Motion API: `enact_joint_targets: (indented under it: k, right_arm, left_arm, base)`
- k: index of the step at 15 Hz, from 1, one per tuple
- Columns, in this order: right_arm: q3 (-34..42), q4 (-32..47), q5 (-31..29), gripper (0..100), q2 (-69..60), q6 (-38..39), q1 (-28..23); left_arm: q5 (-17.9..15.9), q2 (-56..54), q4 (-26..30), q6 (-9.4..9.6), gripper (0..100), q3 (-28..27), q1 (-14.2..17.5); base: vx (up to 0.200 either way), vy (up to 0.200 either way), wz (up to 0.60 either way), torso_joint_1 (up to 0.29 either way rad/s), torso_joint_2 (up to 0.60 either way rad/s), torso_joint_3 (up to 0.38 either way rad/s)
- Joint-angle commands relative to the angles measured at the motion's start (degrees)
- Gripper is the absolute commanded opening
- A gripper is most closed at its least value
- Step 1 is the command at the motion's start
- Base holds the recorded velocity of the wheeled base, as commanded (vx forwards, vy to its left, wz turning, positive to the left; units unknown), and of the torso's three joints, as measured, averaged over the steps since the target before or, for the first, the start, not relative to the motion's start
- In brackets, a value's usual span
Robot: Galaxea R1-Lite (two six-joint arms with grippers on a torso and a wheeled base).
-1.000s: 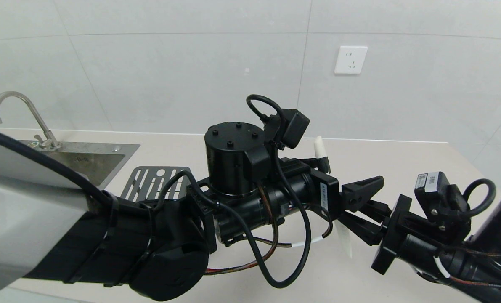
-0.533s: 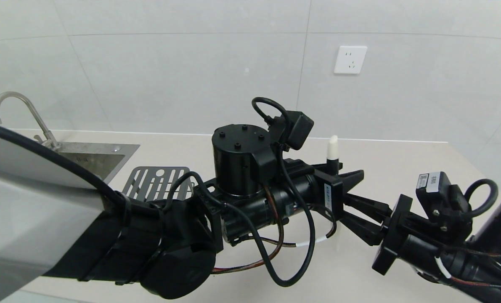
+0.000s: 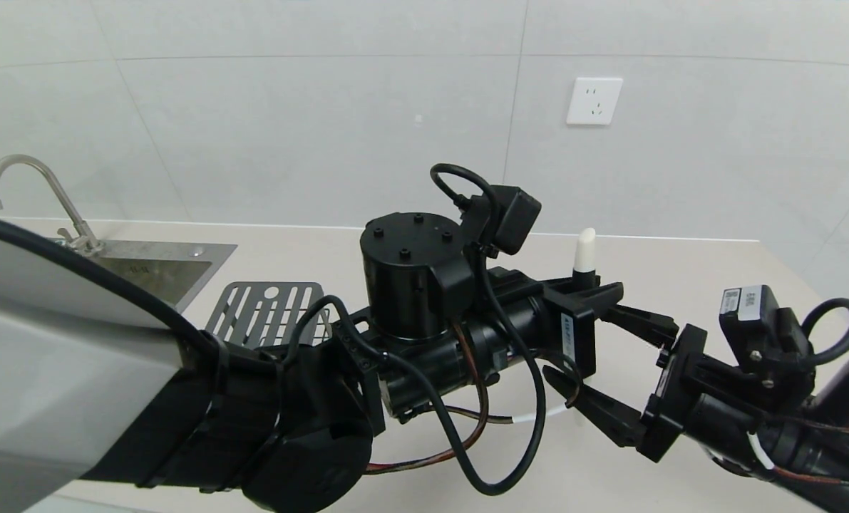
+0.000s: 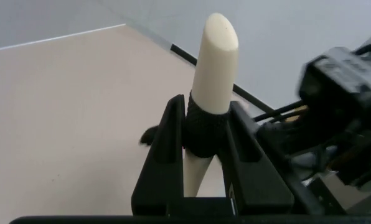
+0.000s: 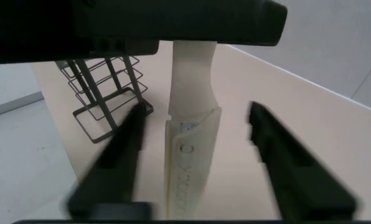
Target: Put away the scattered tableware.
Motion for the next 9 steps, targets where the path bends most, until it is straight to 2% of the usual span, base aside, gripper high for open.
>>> enact_joint_targets:
  k: [1,5,6,8,9]
  right_arm:
    - [0.19,-0.09,0.05,100,-0.22,-0.06,-0.24]
    - [1.07,-0.09,-0.03,100,-1.63,-0.23,-3.4]
    - [1.77,-0.09,0.05,100,-2.07,-0.32,-4.28]
    - [3.44,-0.09,0.05,100,-5.76,-0.41,-6.74]
    - [3.79,-0.09,0.14,100,-10.5,-0.41,-8.5]
  left_arm:
    - [0.8,-0.54,0.0,-0.01,0,0.1,0.63]
    - [3.43,-2.48,0.09,0.43,0,0.36,3.53]
    - [3.87,-3.88,0.0,1.14,0,1.15,4.41]
    - [3.61,-8.19,-0.09,5.27,0,3.97,6.25]
    - [3.61,-10.56,-0.62,5.35,0,6.51,6.25]
  base:
    - [0.0,0.0,0.0,0.0,0.0,0.0]
    - [0.0,0.0,0.0,0.0,0.0,0.0]
    - [0.0,0.0,0.0,0.0,0.0,0.0]
    - [0.0,0.0,0.0,0.0,0.0,0.0]
    - [0.0,0.0,0.0,0.0,0.0,0.0]
